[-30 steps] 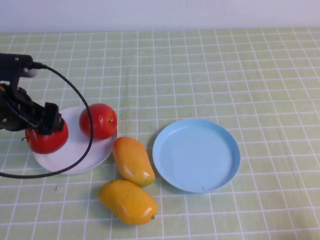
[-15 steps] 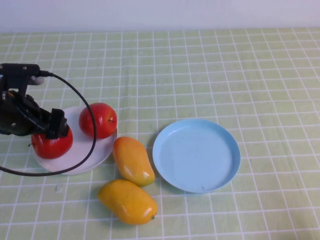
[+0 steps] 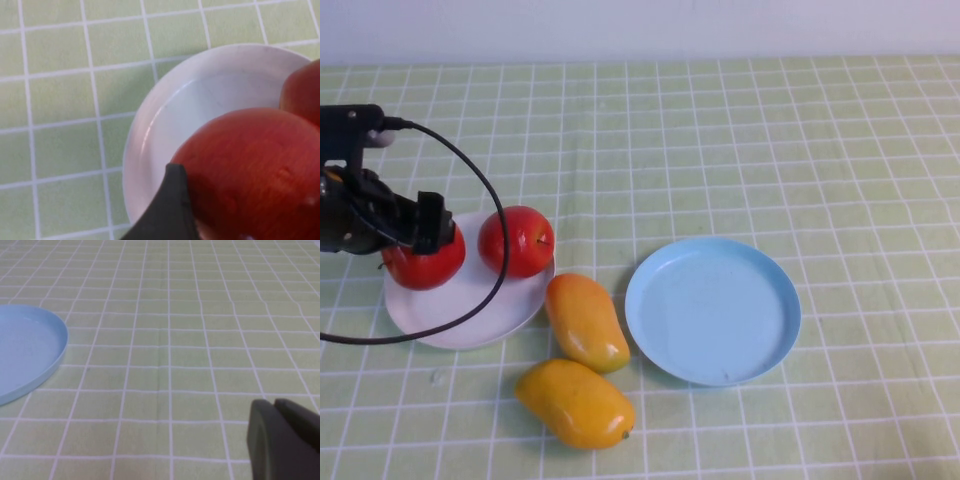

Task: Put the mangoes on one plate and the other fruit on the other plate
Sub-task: Put one type of fruit in the left plate

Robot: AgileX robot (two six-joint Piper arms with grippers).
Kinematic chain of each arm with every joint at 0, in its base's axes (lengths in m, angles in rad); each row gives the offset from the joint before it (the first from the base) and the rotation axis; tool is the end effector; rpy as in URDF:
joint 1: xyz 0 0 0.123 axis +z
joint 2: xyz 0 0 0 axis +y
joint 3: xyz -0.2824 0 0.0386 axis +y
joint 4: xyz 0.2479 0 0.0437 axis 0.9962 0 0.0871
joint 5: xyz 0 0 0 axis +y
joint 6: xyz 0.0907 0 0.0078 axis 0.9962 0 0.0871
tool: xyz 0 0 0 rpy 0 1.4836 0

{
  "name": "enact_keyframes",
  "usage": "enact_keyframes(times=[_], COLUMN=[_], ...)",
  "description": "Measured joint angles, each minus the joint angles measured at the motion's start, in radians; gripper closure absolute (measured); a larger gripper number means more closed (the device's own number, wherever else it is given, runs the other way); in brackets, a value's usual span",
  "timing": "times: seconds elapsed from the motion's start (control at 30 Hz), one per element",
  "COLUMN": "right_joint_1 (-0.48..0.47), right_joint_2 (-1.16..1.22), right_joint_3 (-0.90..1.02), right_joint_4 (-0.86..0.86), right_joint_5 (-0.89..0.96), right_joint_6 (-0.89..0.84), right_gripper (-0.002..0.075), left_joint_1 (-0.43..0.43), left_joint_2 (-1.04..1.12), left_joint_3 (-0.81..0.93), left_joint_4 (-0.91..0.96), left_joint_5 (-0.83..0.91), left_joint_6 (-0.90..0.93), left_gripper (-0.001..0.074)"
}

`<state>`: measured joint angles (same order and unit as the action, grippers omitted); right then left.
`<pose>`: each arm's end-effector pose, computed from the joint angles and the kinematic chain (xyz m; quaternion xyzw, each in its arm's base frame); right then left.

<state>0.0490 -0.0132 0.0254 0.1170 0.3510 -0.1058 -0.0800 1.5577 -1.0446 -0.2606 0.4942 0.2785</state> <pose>0.0528 0.0063 0.1738 -0.0300 0.7964 0.0320 0.6032 0.3260 -0.0373 0.2511 0.0802 0.9403 -0.0631 0.3248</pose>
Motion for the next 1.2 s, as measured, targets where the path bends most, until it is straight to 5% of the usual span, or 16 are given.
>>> enact_keyframes(times=[0.53, 0.77, 0.97, 1.2], right_joint_1=[0.0, 0.0, 0.0, 0.0], right_joint_2=[0.0, 0.0, 0.0, 0.0], right_joint_3=[0.0, 0.0, 0.0, 0.0], right_joint_4=[0.033, 0.041, 0.041, 0.042], right_joint_5=[0.0, 0.0, 0.0, 0.0], right_joint_6=[0.0, 0.0, 0.0, 0.0], right_gripper=[0.0741, 0.0741, 0.0741, 0.0741], left_joint_1=[-0.02, -0.025, -0.027, -0.029], left_joint_2=[0.04, 0.045, 0.039, 0.043], left_joint_3=[0.073, 0.071, 0.062, 0.068], left_joint_4=[0.133, 0.1, 0.098, 0.1], left_joint_5=[-0.271, 0.0, 0.047, -0.208], left_joint_6=[0.052, -0.179, -0.206, -0.135], left_gripper=[0.0136, 0.0136, 0.0136, 0.0136])
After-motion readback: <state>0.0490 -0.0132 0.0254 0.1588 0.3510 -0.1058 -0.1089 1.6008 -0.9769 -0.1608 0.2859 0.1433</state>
